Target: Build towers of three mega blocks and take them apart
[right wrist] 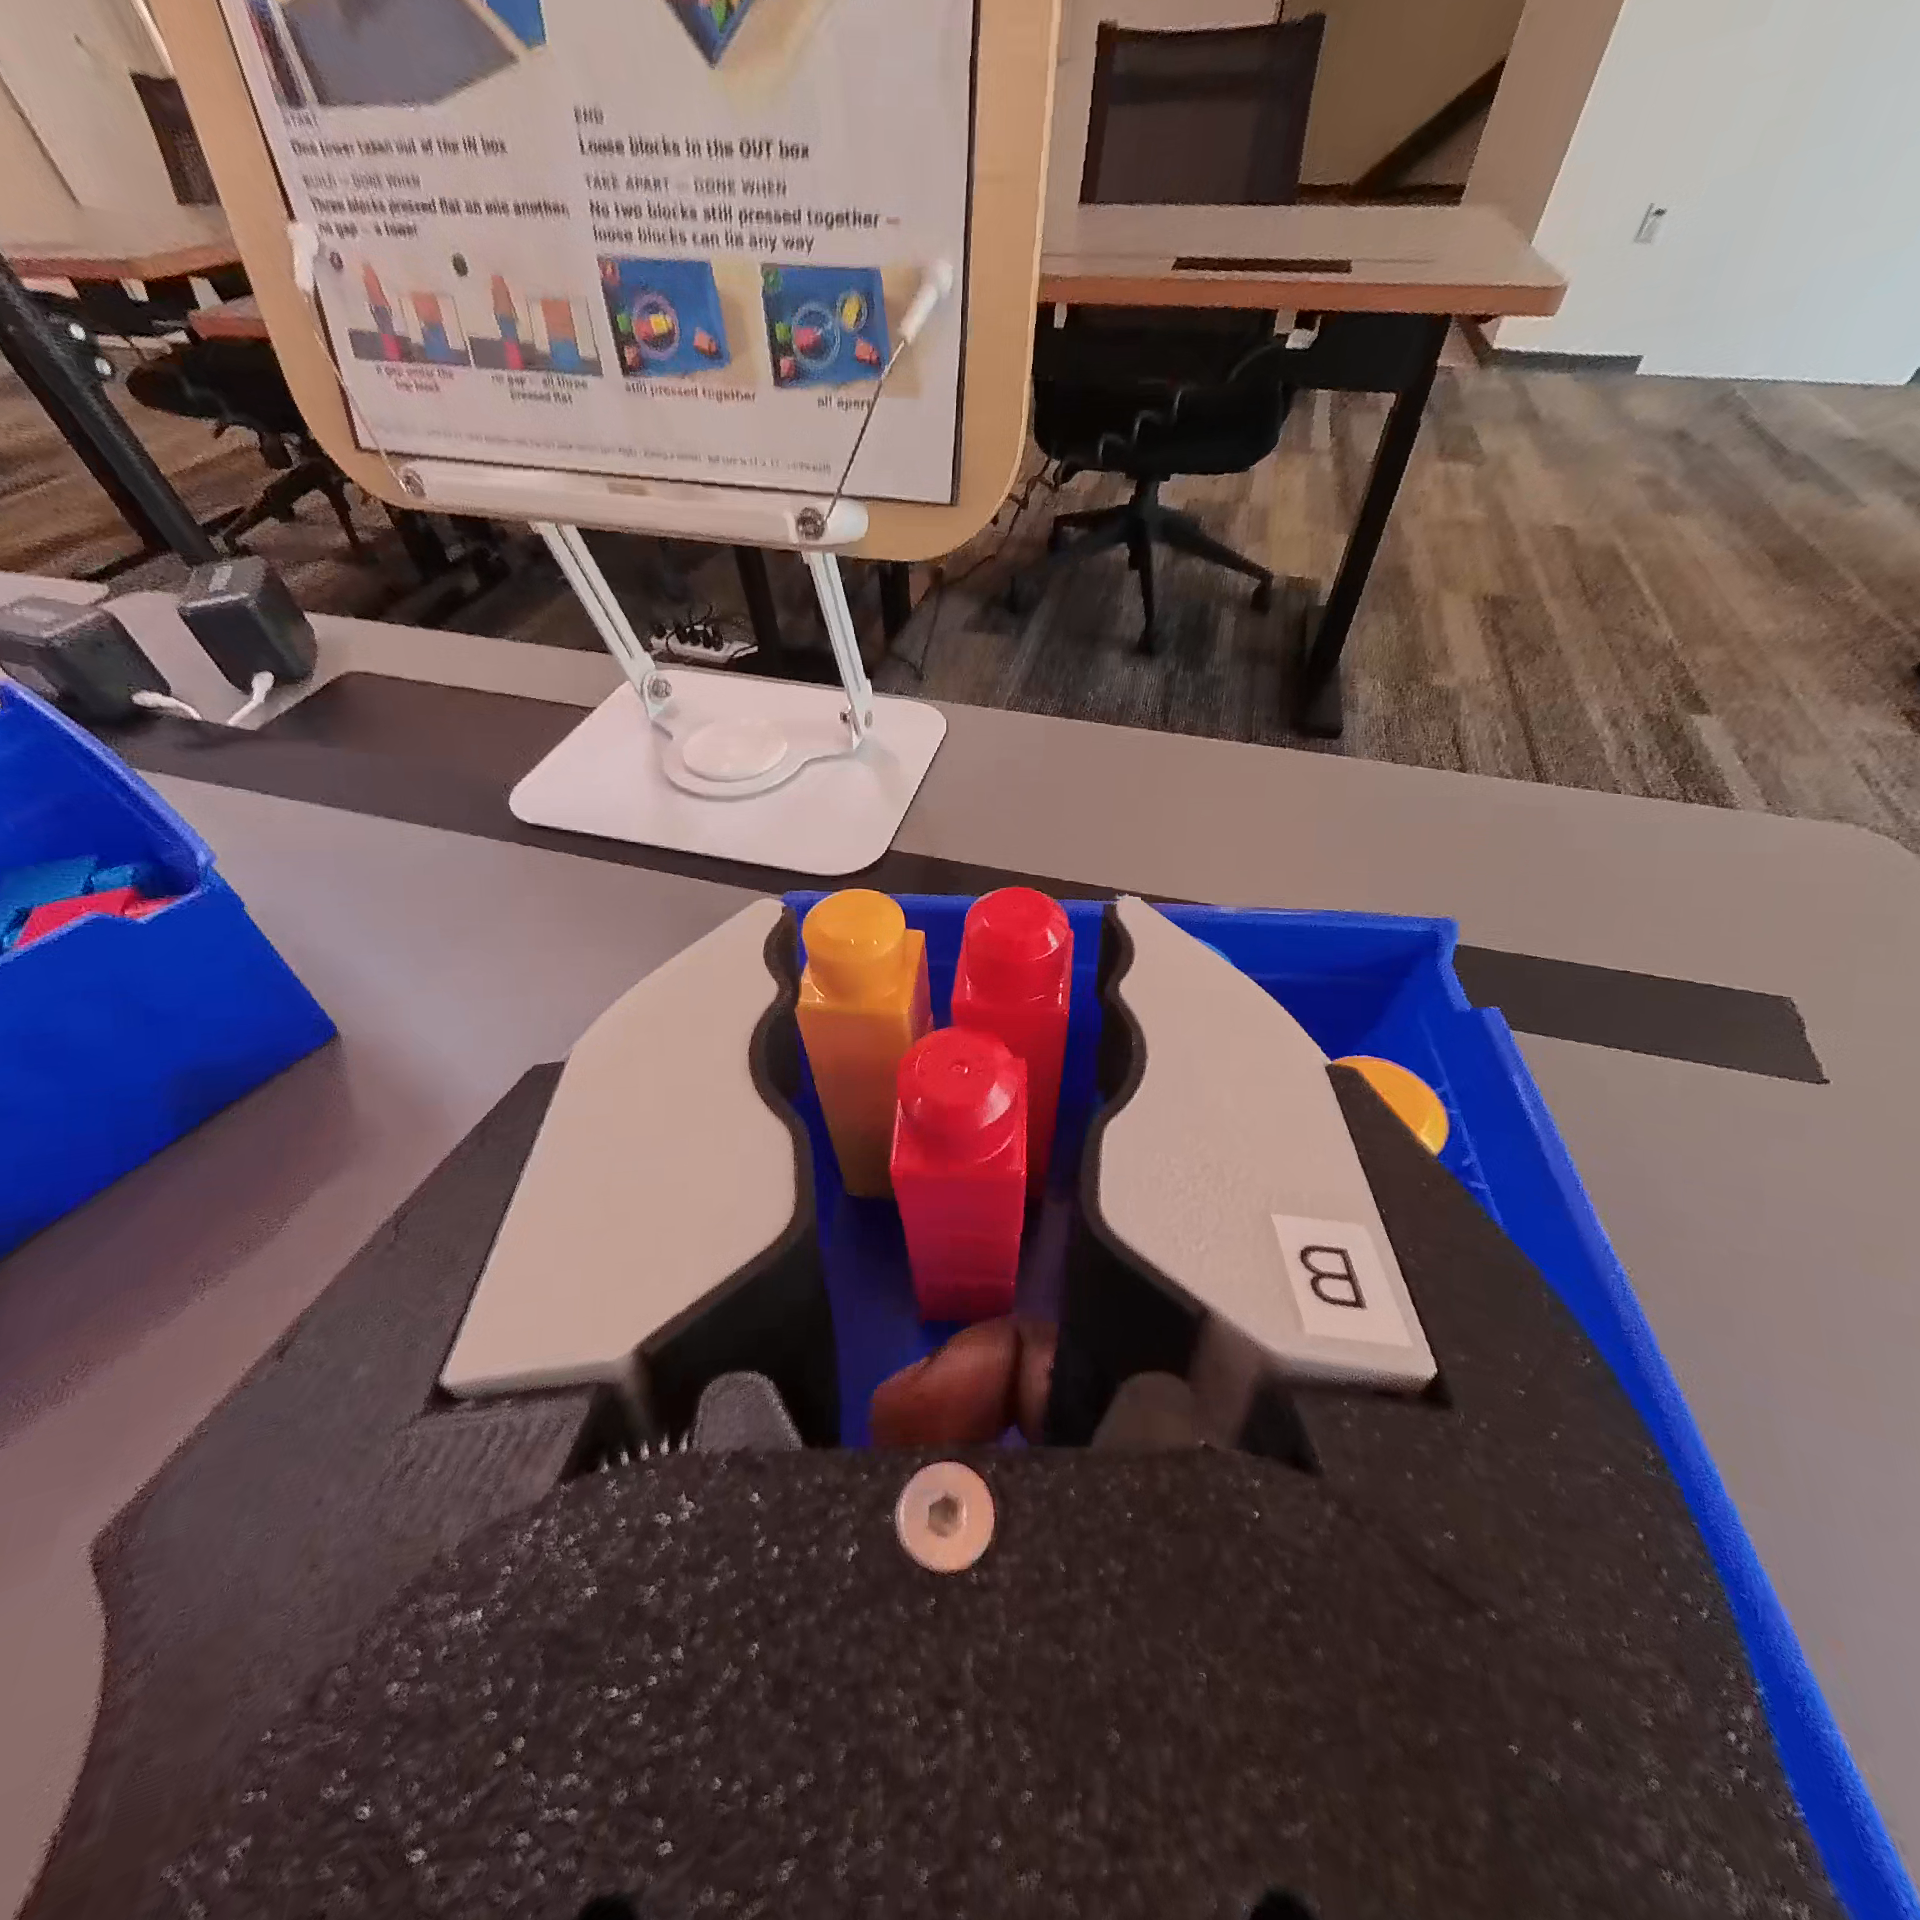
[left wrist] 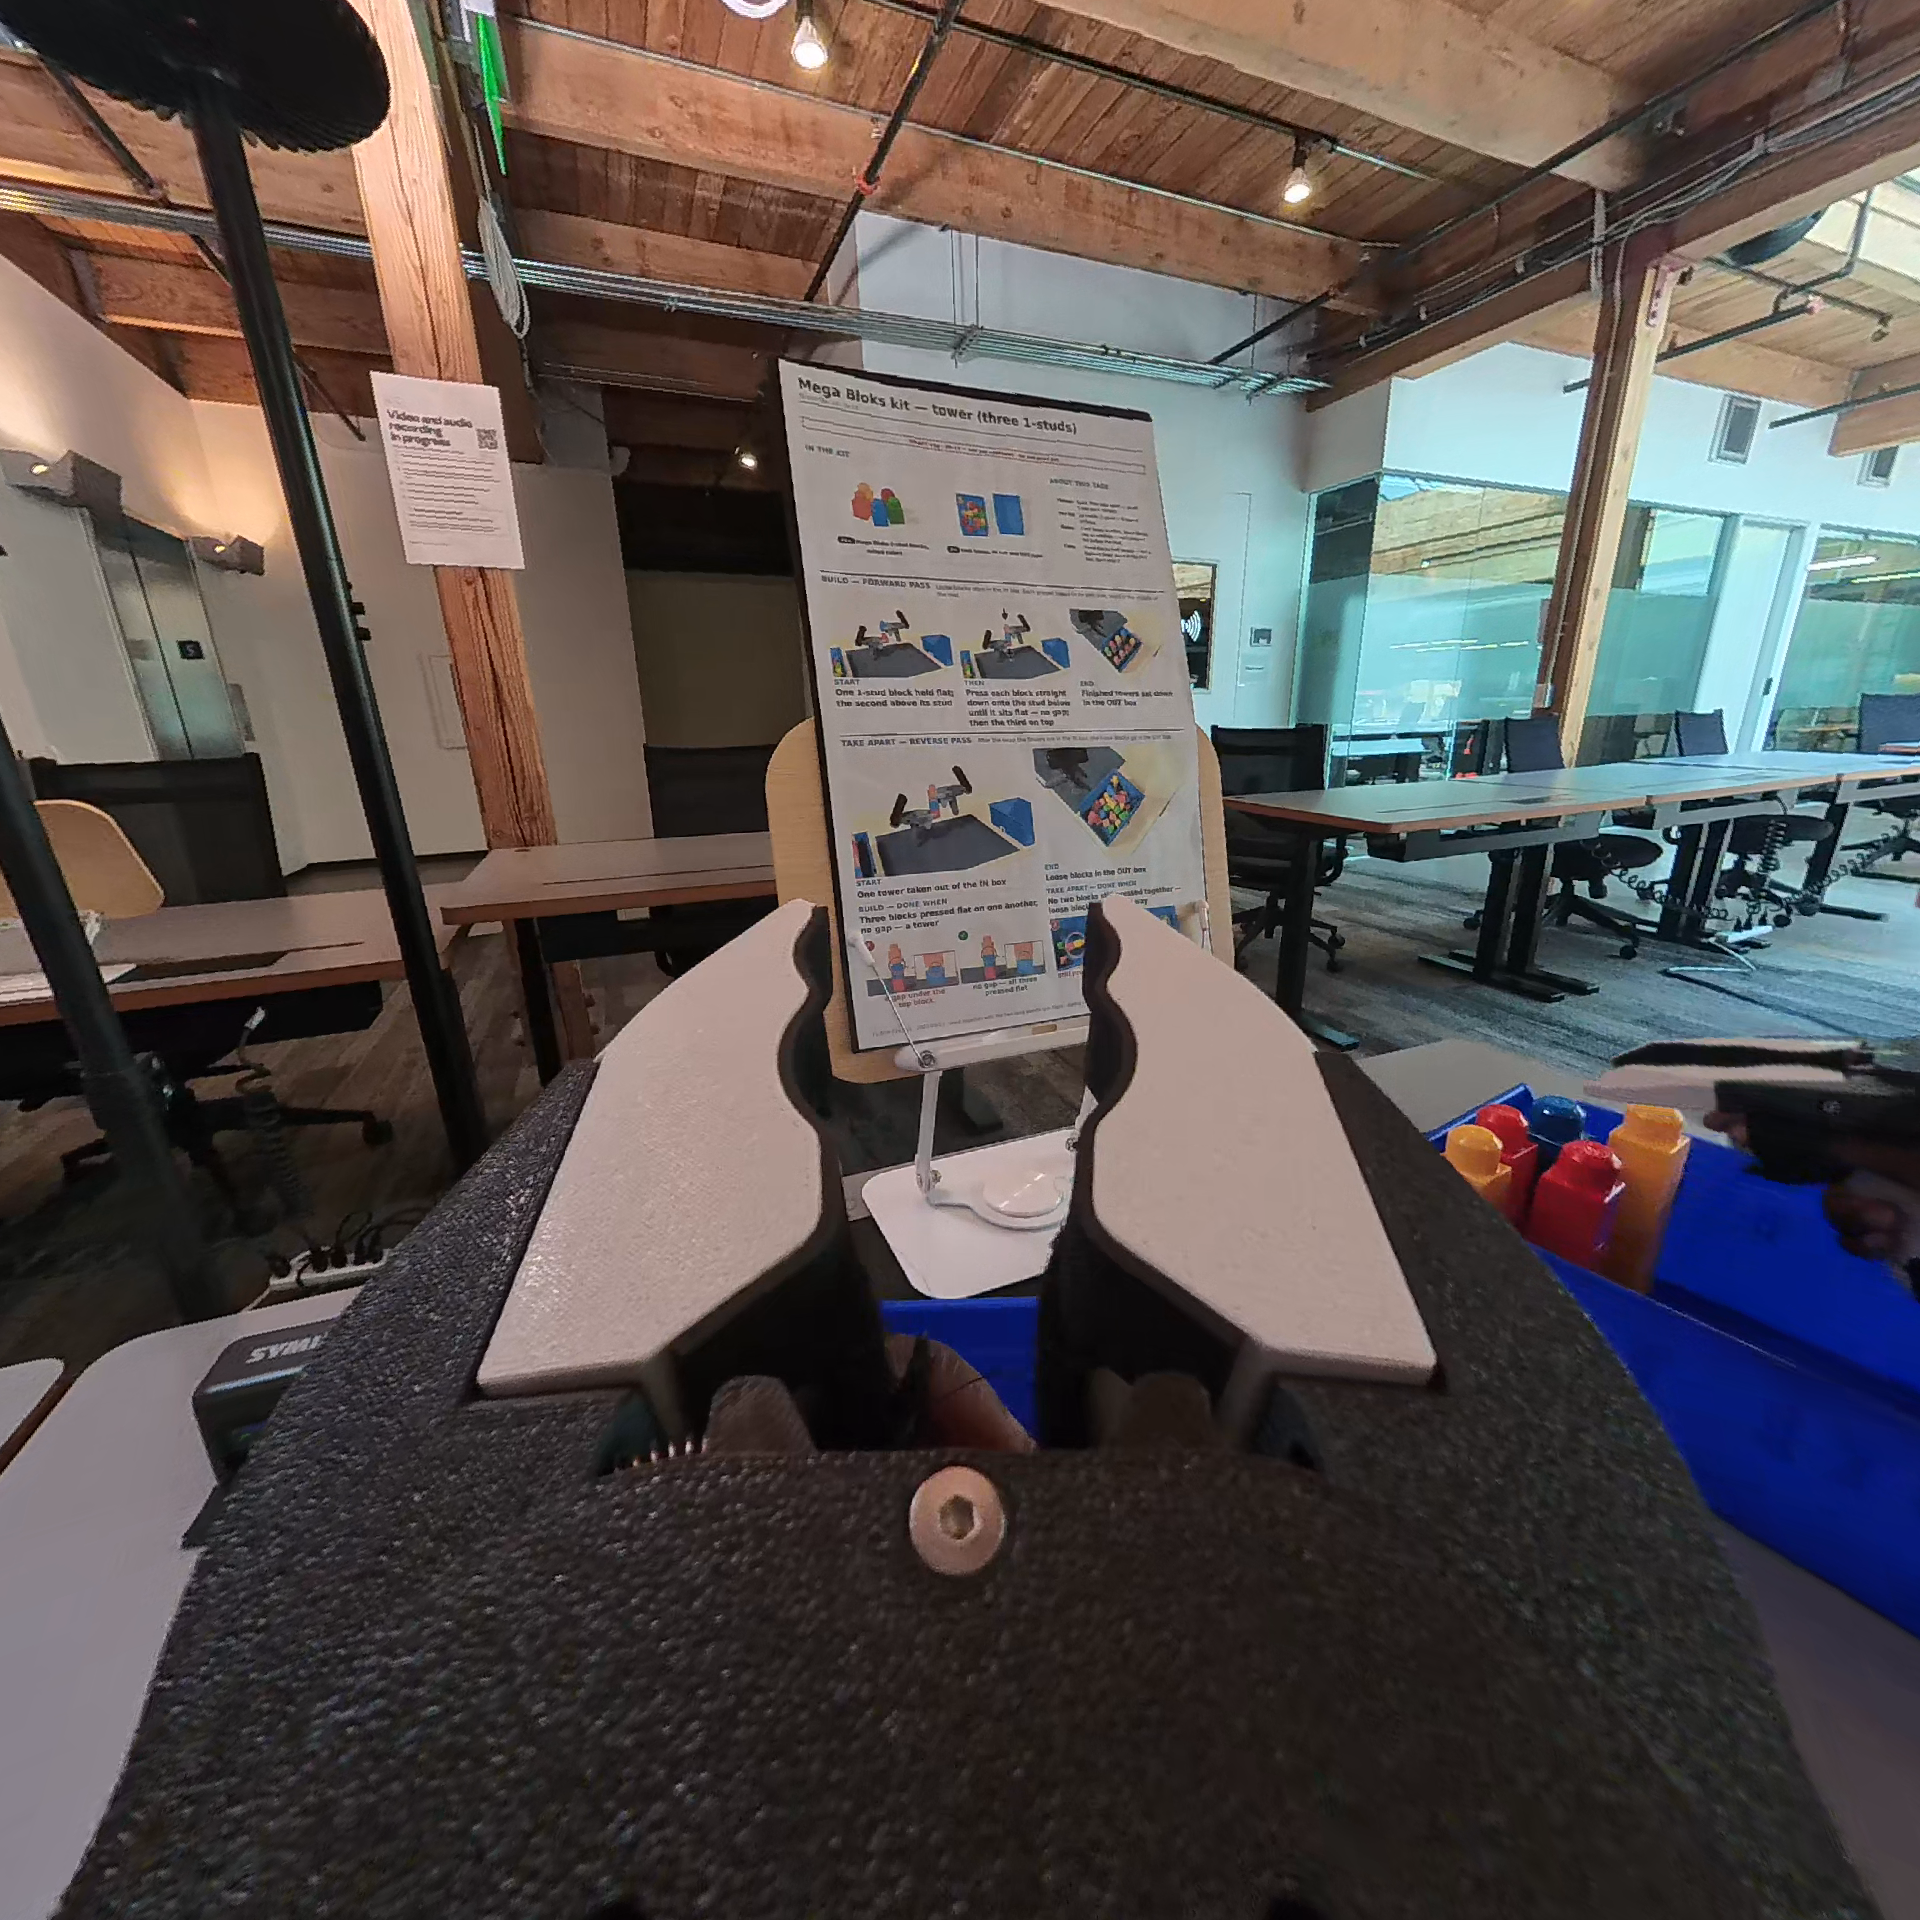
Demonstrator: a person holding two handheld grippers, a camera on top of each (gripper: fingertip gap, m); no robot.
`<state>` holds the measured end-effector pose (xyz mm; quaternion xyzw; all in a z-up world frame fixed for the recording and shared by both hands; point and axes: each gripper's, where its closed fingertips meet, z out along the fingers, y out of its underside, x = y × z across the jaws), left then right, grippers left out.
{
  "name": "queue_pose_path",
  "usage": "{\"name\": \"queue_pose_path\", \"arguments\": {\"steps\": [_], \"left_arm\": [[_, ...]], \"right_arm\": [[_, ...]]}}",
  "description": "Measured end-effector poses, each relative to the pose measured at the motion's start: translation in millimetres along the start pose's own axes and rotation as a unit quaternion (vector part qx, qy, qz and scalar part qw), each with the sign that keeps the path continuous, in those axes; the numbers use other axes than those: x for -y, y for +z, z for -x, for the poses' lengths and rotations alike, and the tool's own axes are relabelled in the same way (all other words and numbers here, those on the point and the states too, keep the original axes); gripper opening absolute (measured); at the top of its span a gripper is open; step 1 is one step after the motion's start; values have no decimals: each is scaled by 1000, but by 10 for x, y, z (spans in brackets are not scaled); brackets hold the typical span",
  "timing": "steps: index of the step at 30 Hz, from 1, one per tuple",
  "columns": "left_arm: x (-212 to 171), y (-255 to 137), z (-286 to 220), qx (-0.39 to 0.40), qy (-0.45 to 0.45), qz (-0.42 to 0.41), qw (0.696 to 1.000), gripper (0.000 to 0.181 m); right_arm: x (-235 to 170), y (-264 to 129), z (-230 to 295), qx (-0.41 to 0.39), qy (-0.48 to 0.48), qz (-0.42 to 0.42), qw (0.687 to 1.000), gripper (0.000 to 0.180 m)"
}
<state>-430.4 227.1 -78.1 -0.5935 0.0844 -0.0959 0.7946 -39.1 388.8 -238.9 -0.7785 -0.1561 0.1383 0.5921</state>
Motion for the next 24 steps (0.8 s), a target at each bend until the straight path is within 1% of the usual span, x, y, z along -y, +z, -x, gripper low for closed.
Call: {"name": "queue_pose_path", "arguments": {"steps": [3,8,11,13,15,17,20,22,24], "left_arm": [[0,-6,4,0,0,1,1000,46],[-7,-5,4,0,1,2,1000,46],[-15,-1,1,0,4,4,1000,46],[-20,2,2,0,4,6,1000,47],[-24,1,10,0,5,6,1000,46],[-26,-1,25,1,3,5,1000,46],[-23,-9,40,2,-1,4,1000,46],[-16,-16,46,2,0,2,1000,46],[-7,-23,46,2,0,0,1000,46]], "right_arm": [[-40,-60,-51,-12,-7,24,1000,55],[-456,46,-46,2,-16,134,991,62],[-669,165,-55,-5,-42,174,984,58],[-733,237,-65,-13,-58,178,982,48],[-770,269,-63,-14,-64,182,981,43],[-819,281,-71,-14,-73,191,979,43],[-899,321,-58,-1,-83,196,977,51],[-929,353,-80,-4,-95,187,978,41],[-925,361,-84,-1,-88,179,980,40]]}}
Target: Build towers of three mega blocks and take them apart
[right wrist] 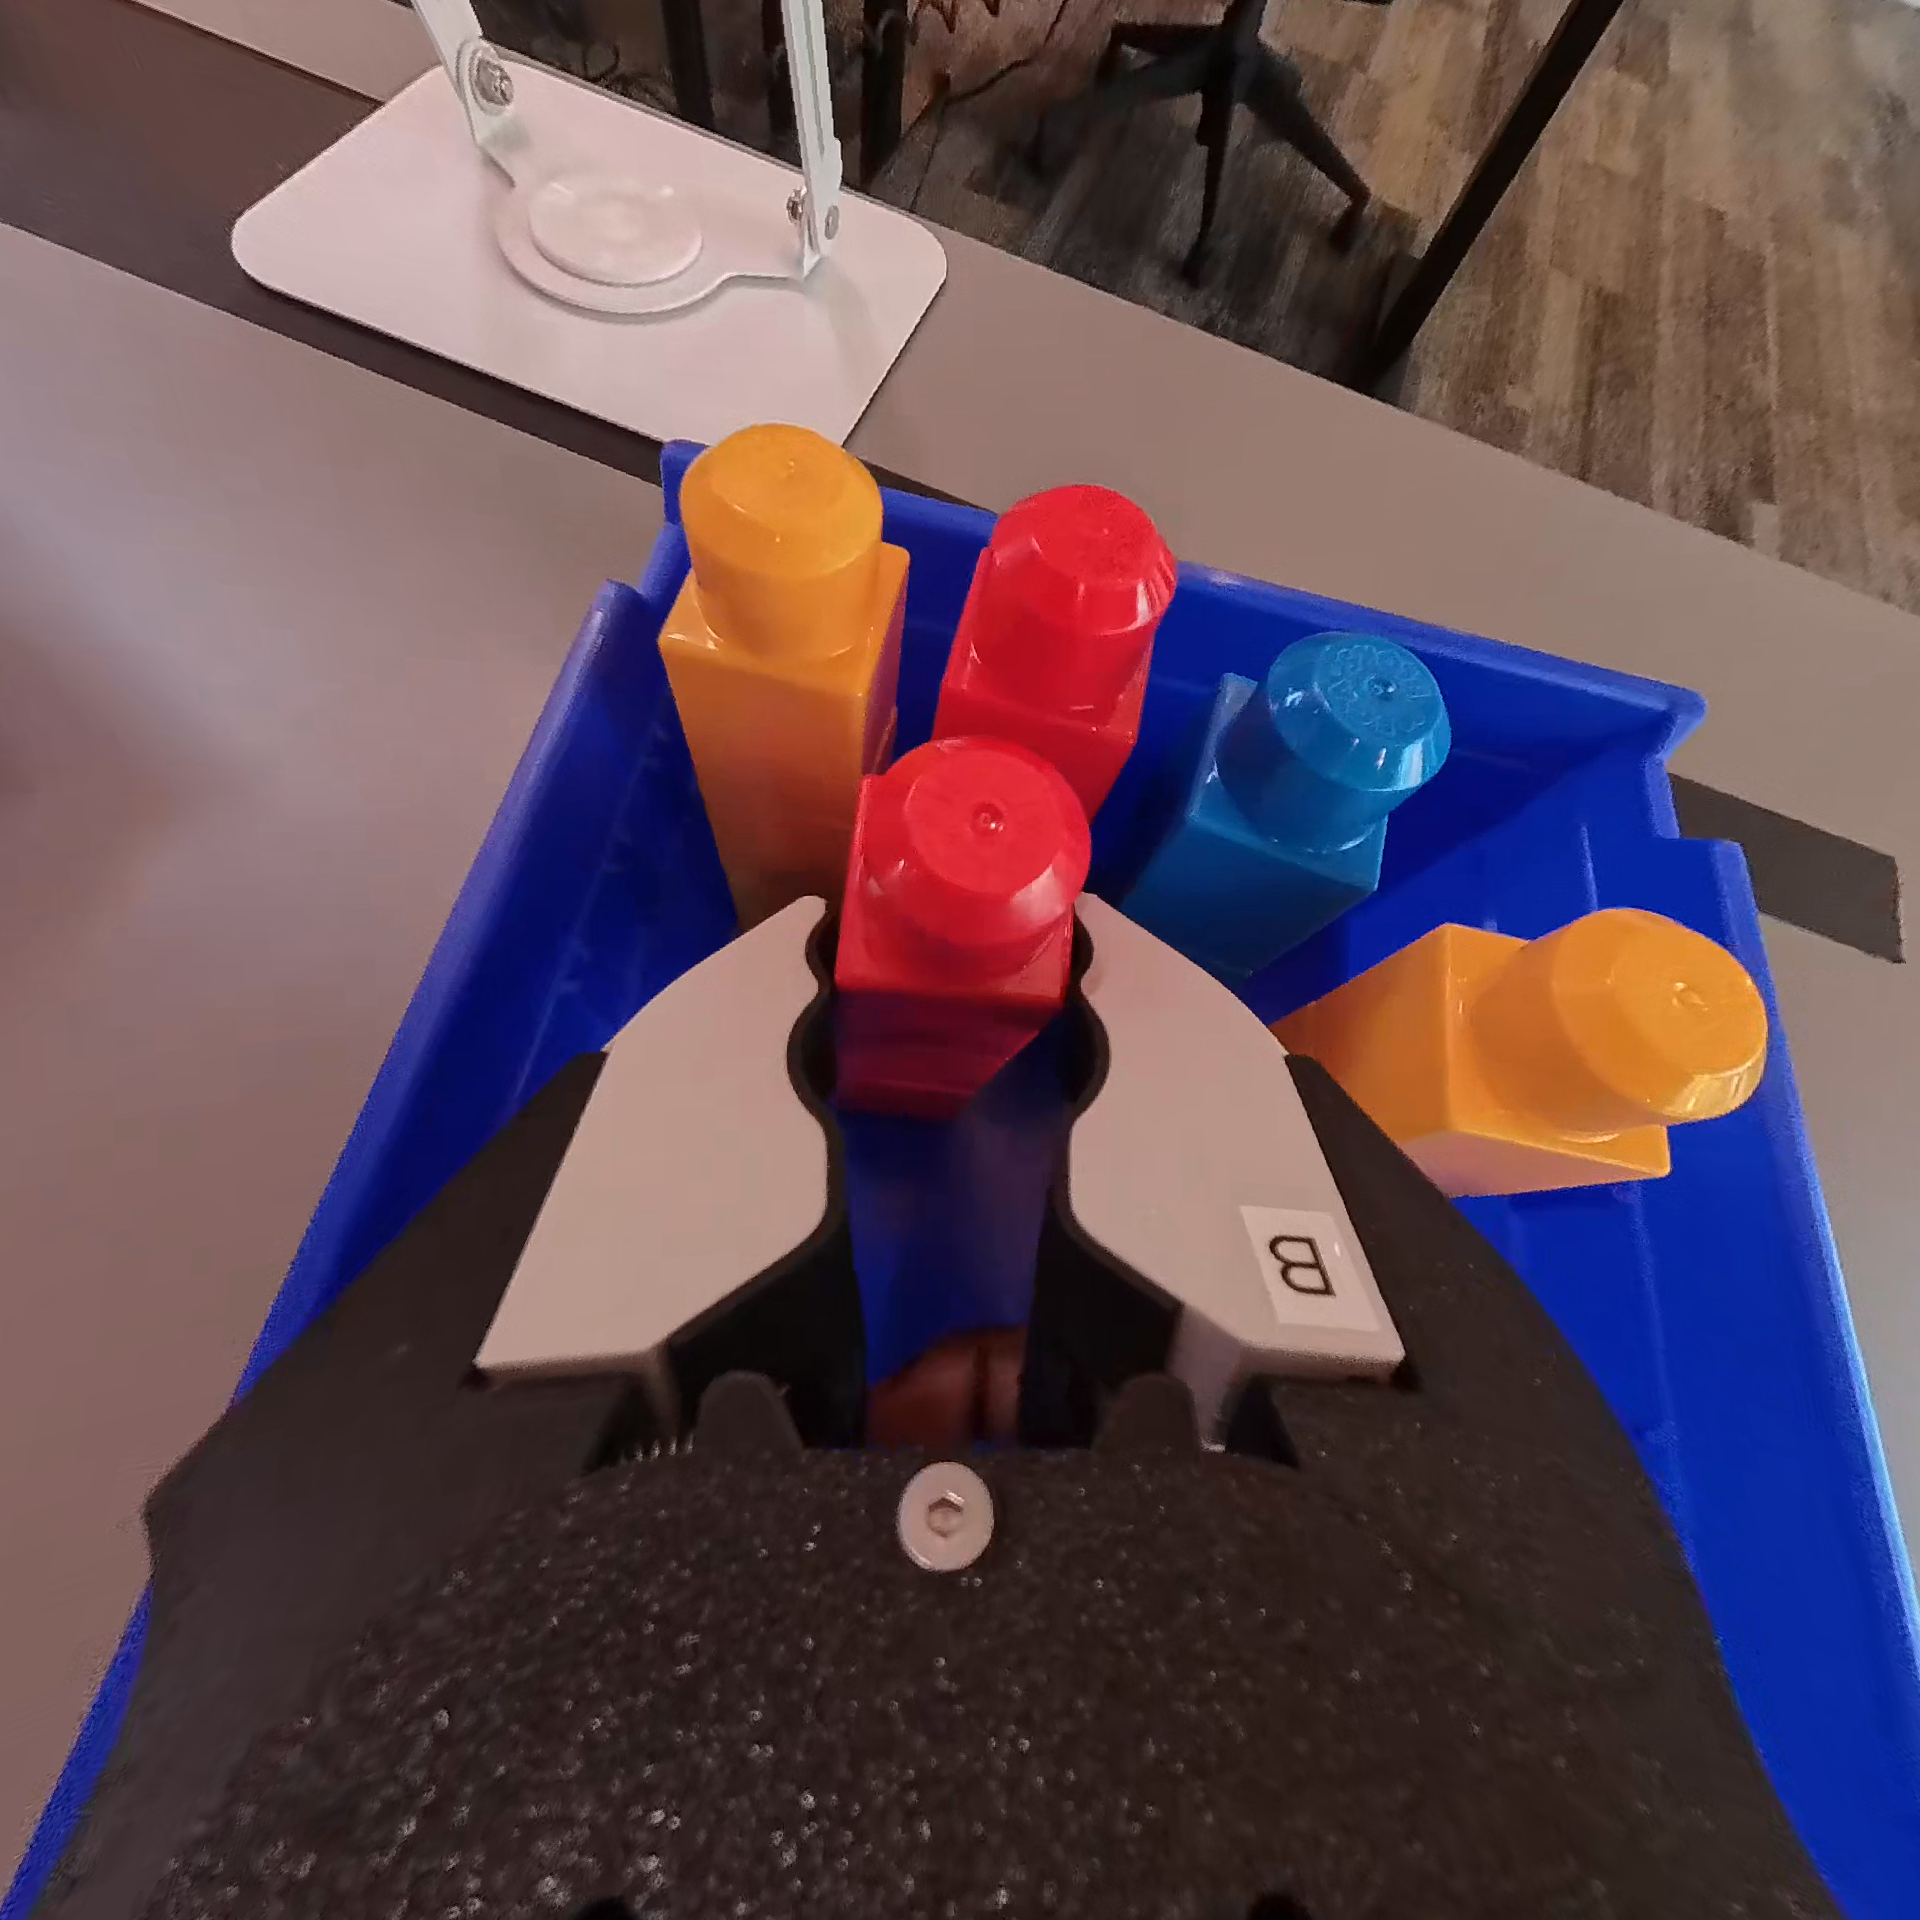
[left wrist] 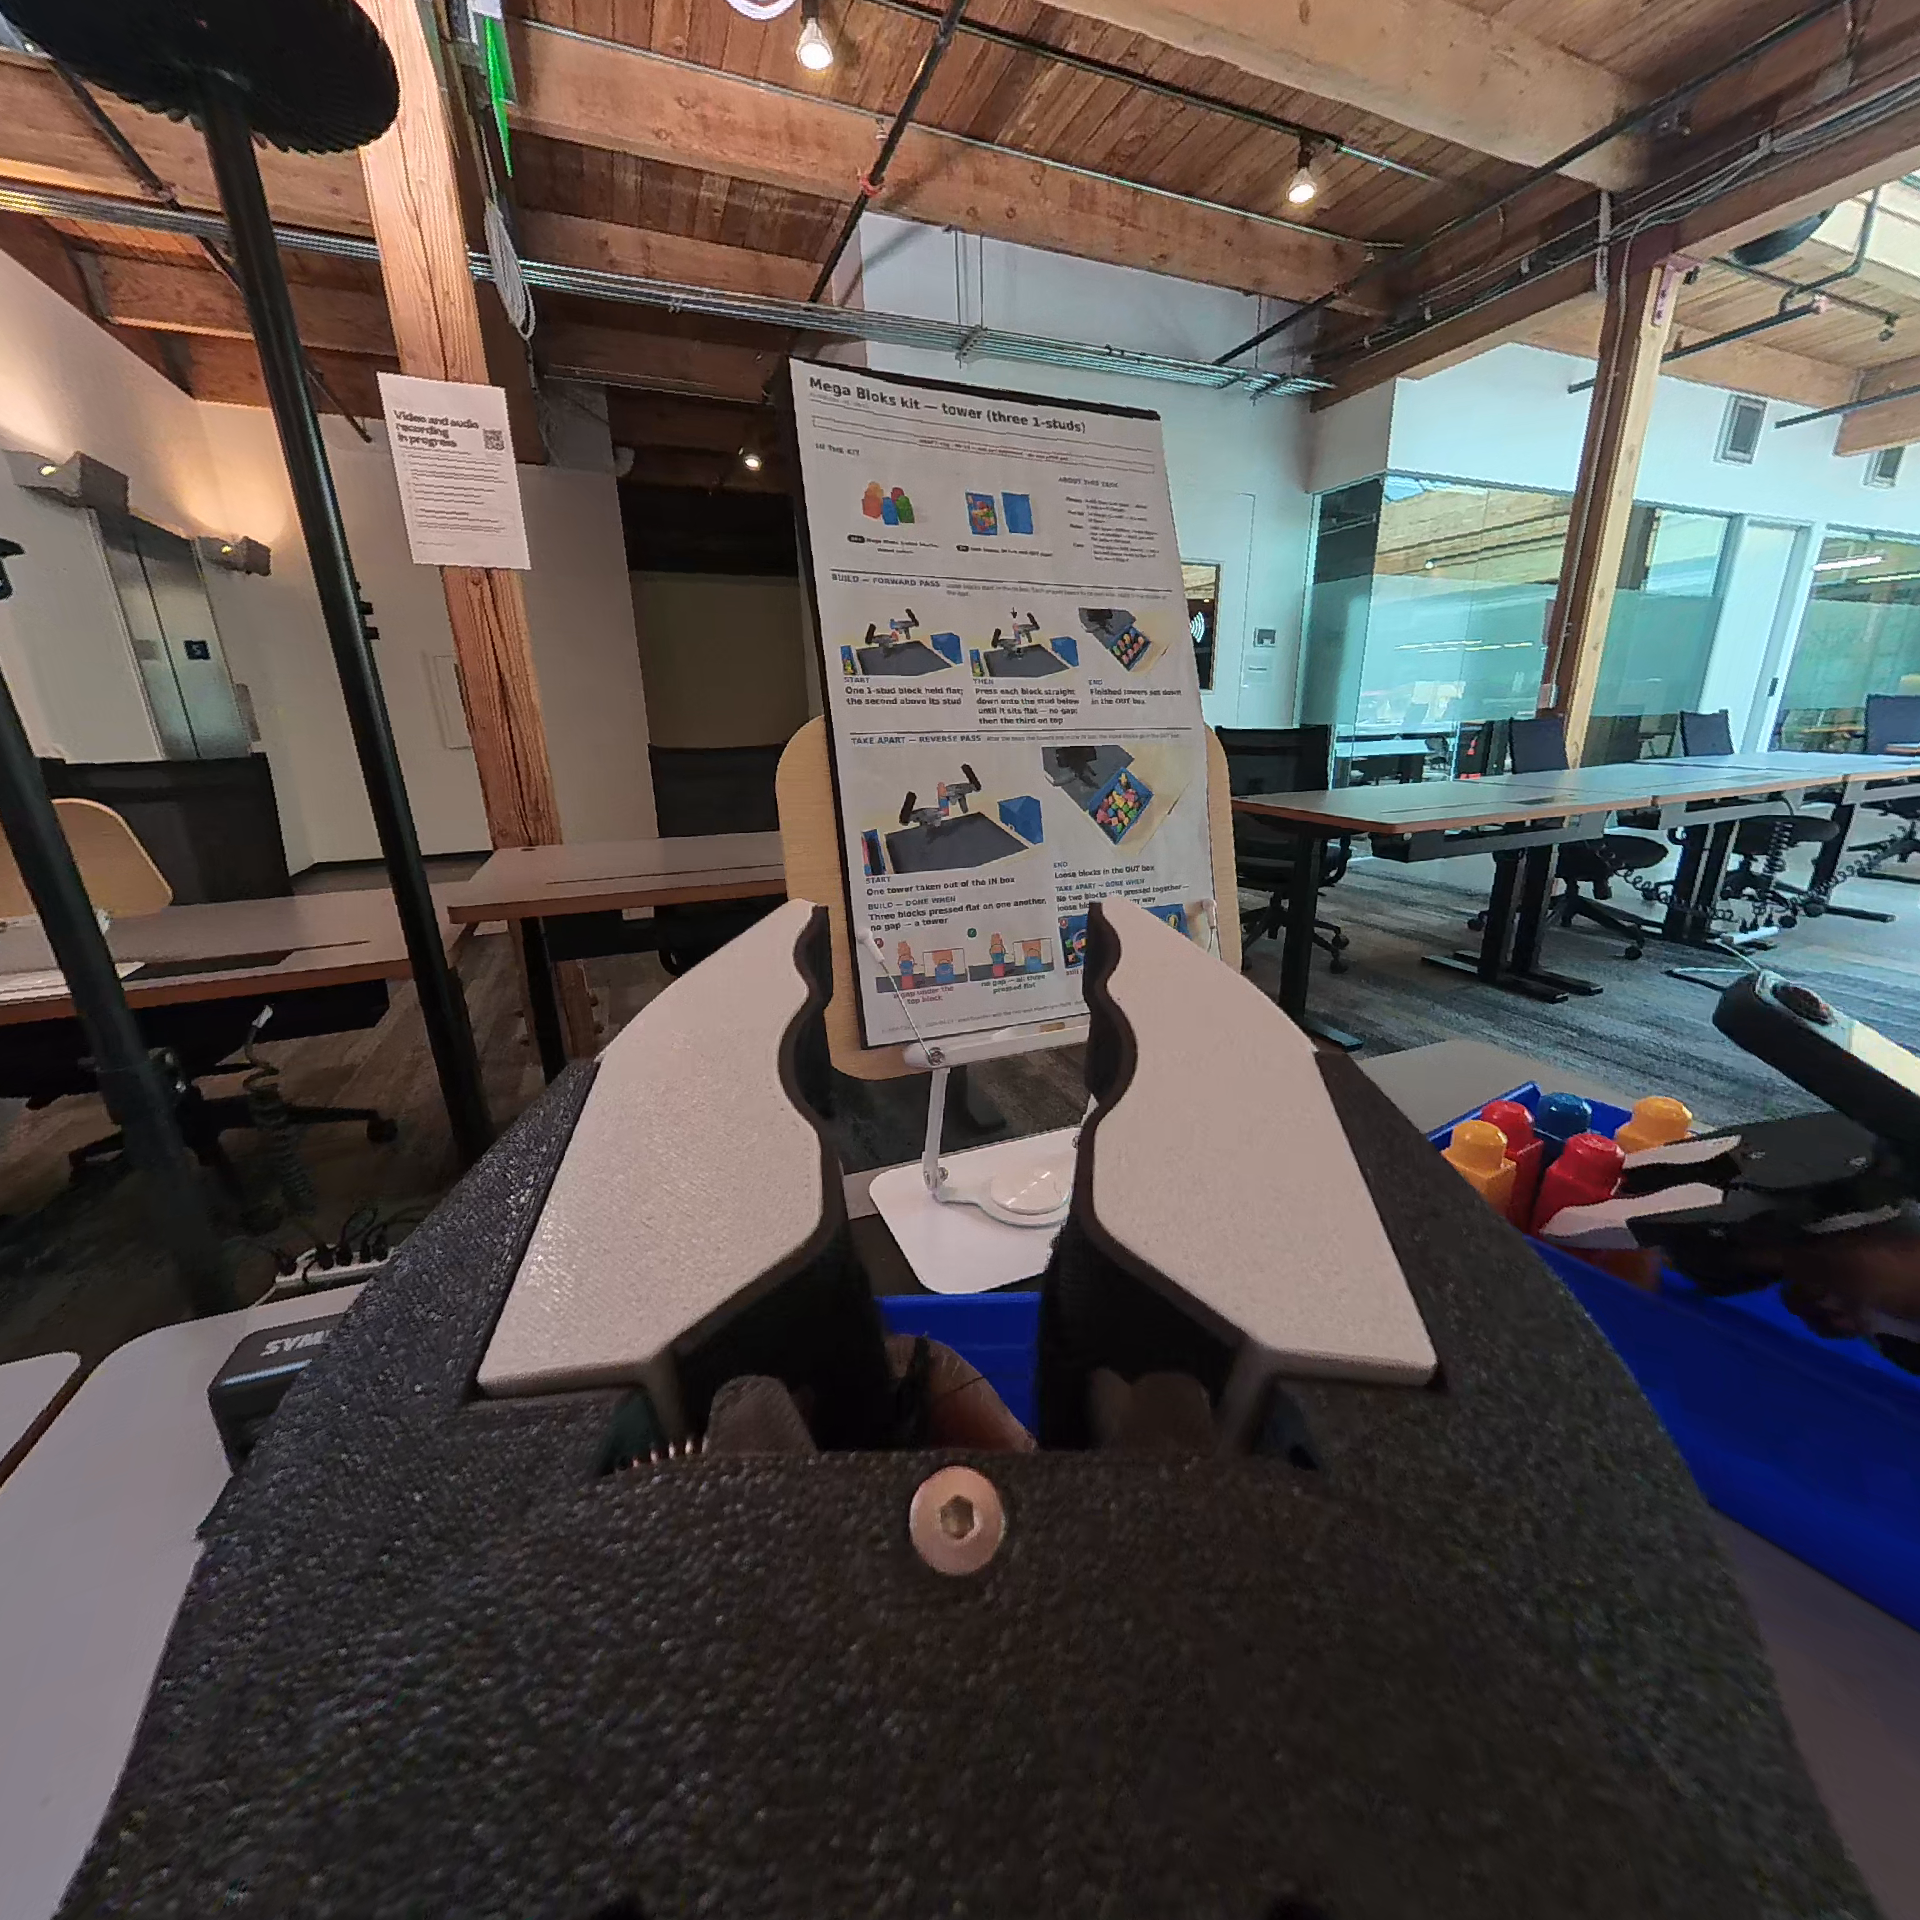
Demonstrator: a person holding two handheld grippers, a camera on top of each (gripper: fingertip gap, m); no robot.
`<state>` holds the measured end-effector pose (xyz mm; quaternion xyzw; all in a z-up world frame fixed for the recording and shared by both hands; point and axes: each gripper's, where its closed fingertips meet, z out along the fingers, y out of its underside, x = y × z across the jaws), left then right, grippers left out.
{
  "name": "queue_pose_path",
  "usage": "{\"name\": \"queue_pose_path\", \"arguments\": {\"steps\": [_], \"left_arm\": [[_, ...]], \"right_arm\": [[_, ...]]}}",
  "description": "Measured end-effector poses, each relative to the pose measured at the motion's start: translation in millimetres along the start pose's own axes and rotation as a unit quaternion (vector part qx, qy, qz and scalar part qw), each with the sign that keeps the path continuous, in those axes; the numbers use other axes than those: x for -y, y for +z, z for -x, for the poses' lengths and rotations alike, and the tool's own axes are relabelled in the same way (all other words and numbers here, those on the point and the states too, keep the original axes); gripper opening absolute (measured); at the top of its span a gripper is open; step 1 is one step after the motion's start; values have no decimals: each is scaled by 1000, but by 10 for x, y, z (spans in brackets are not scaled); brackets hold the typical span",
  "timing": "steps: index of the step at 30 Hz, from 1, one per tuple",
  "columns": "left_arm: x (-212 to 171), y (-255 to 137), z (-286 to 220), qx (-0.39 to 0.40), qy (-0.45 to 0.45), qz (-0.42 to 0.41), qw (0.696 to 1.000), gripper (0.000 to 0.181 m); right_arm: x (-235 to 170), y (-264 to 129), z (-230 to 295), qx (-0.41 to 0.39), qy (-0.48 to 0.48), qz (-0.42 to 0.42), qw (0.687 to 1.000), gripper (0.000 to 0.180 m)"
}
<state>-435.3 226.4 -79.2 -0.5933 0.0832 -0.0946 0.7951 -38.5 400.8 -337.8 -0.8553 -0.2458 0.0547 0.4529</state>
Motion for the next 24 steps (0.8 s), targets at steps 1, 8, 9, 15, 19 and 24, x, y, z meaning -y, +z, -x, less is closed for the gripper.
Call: {"name": "queue_pose_path", "arguments": {"steps": [1,8,9,15,19,24], "left_arm": [[5,-3,0,0,0,-1,1000,46],[29,-26,24,0,-3,-8,1000,46],[35,-31,25,0,-3,-10,1000,46],[66,-54,34,0,-4,-18,1000,46],[65,-55,36,-1,-6,-19,1000,46],[69,-53,21,-3,-2,-20,1000,46]], "right_arm": [[-13,-15,-2,4,4,7,1000,40],[-148,-262,20,40,-17,59,997,39],[-203,-269,9,39,-22,73,996,39],[-252,-302,-6,51,-6,73,996,39],[-271,-306,-4,44,3,92,995,39],[-286,-311,-9,47,22,94,994,39]]}}
